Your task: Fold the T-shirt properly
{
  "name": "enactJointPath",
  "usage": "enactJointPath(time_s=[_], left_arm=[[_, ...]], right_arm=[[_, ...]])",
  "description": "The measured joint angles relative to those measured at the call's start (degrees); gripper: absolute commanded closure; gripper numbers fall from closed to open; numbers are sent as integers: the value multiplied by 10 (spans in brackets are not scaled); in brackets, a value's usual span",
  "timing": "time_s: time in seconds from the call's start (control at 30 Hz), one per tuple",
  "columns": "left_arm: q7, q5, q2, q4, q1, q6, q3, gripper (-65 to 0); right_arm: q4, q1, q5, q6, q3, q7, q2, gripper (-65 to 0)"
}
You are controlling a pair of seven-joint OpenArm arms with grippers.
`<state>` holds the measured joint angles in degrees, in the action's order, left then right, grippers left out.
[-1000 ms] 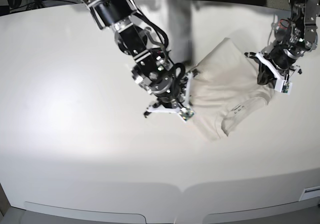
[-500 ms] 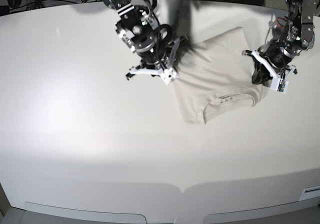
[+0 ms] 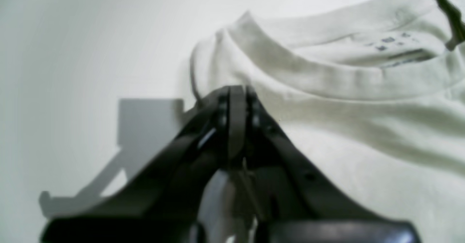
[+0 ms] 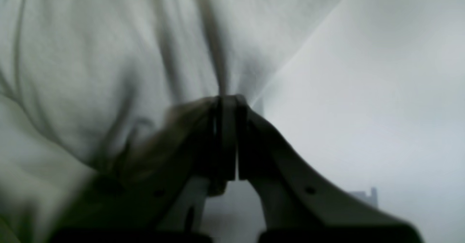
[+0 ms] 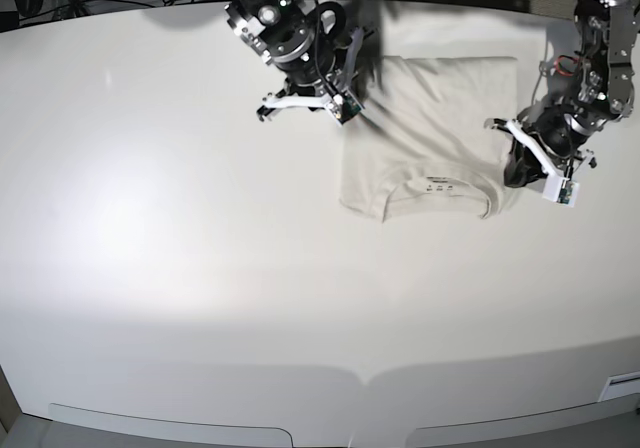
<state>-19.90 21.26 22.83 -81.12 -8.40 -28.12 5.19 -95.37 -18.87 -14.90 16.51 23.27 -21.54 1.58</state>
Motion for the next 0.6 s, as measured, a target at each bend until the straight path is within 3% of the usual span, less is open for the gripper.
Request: enactJointPath(time_s=[0.1,0.2,0.37,0.5,0.6], left_arm=[[2,27,35,-52,-16,10,0,0],[2,59,71,-106,-41,64,0,0],[-14,64,105,-161,-103,94,6,0],[-21,66,103,-195,-166,97,43,0],[-35,66,102,-220,-215,98,89,0]], right_arm=[[-40,7,-1,0,-2,-15,0,0],[-97,9,7,-2,-20,-28,0,0],[-146,9,122,0,-102,-82,6,0],[-180,4,199,58,-174,-155,19,0],[-213,-22,241,84,-220,-161,19,0]])
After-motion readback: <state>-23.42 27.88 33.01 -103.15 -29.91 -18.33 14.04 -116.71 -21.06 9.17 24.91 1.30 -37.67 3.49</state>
